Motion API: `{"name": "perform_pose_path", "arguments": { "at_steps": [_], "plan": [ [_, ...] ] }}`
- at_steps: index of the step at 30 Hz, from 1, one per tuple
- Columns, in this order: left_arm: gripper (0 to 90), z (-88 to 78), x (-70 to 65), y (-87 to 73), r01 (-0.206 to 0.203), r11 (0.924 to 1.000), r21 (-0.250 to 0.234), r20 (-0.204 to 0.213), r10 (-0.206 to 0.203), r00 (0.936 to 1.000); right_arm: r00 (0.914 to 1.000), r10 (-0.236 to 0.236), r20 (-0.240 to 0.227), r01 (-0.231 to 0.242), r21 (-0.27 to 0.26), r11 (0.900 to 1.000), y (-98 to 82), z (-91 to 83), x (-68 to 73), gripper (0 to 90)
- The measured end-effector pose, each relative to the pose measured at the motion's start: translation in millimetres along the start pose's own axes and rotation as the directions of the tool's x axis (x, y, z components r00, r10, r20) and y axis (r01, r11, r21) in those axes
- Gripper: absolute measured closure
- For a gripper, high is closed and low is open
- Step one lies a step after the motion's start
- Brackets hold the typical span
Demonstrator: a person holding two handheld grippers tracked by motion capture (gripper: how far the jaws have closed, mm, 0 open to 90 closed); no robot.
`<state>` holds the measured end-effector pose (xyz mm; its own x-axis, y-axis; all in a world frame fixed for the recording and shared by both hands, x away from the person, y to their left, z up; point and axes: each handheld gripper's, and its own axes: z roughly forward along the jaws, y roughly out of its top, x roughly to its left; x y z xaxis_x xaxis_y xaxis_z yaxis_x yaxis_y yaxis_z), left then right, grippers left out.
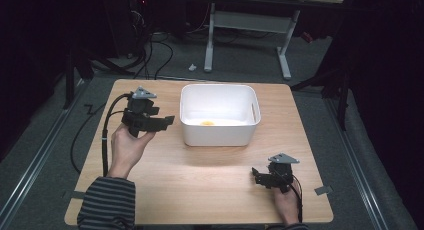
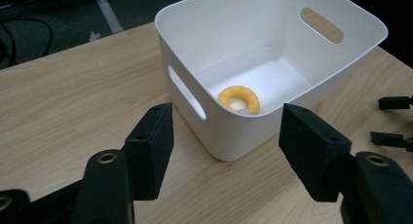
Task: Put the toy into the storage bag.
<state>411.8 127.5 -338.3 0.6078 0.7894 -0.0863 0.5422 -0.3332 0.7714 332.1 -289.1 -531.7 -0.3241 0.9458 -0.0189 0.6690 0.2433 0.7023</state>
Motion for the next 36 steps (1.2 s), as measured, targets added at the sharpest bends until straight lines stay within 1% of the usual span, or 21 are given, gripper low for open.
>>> {"name": "perform_pose_path", "arguments": {
  "at_steps": [13, 17, 18, 20, 22, 24, 32, 34, 36],
  "plan": [
    [37.5, -11.1, 2.4, -15.0, 0.018, 0.9994, -0.028, -0.001, -0.018, 0.9998, 1.0, -0.001, 0.0, 0.001, 0.001, 1.0, -0.1, -0.1, 0.1, 13.9],
    [37.4, -12.3, 2.3, -18.4, 0.024, 0.9991, -0.034, 0.0, -0.024, 0.9997, 1.0, -0.003, -0.001, 0.003, 0.0, 1.0, -0.1, -0.1, 0.1, 13.9],
    [37.4, -13.2, 3.2, -20.7, 0.036, 0.9985, -0.04, 0.004, -0.036, 0.9993, 1.0, -0.003, 0.0, 0.003, 0.0, 1.0, -0.1, -0.1, 0.1, 13.9],
    [37.4, -13.1, 4.4, -23.5, 0.044, 0.9981, -0.043, 0.006, -0.044, 0.999, 1.0, -0.003, -0.001, 0.003, 0.0, 1.0, -0.1, -0.1, 0.1, 13.9],
    [37.4, -13.0, 4.8, -25.7, 0.044, 0.9982, -0.041, 0.002, -0.044, 0.999, 1.0, -0.003, -0.001, 0.003, 0.0, 1.0, -0.1, -0.1, 0.1, 13.9],
    [37.4, -13.6, 5.0, -28.5, 0.052, 0.9977, -0.044, 0.006, -0.051, 0.9987, 1.0, -0.003, -0.001, 0.003, 0.0, 1.0, -0.1, -0.1, 0.1, 13.9],
    [37.3, -15.5, 5.1, -39.3, 0.061, 0.9968, -0.052, 0.013, -0.061, 0.9981, 1.0, -0.004, -0.002, 0.004, 0.0, 1.0, -0.1, 0.0, 0.0, 13.9],
    [37.3, -15.2, 4.9, -40.5, 0.061, 0.9968, -0.051, 0.014, -0.061, 0.9981, 1.0, -0.001, -0.001, 0.001, 0.0, 1.0, -0.1, -0.1, 0.2, 13.9],
    [37.2, -13.4, 3.3, -44.0, 0.058, 0.9975, -0.04, 0.012, -0.058, 0.9983, 1.0, -0.004, -0.002, 0.004, 0.0, 1.0, -0.1, 0.0, 0.0, 13.9]
  ]
}}
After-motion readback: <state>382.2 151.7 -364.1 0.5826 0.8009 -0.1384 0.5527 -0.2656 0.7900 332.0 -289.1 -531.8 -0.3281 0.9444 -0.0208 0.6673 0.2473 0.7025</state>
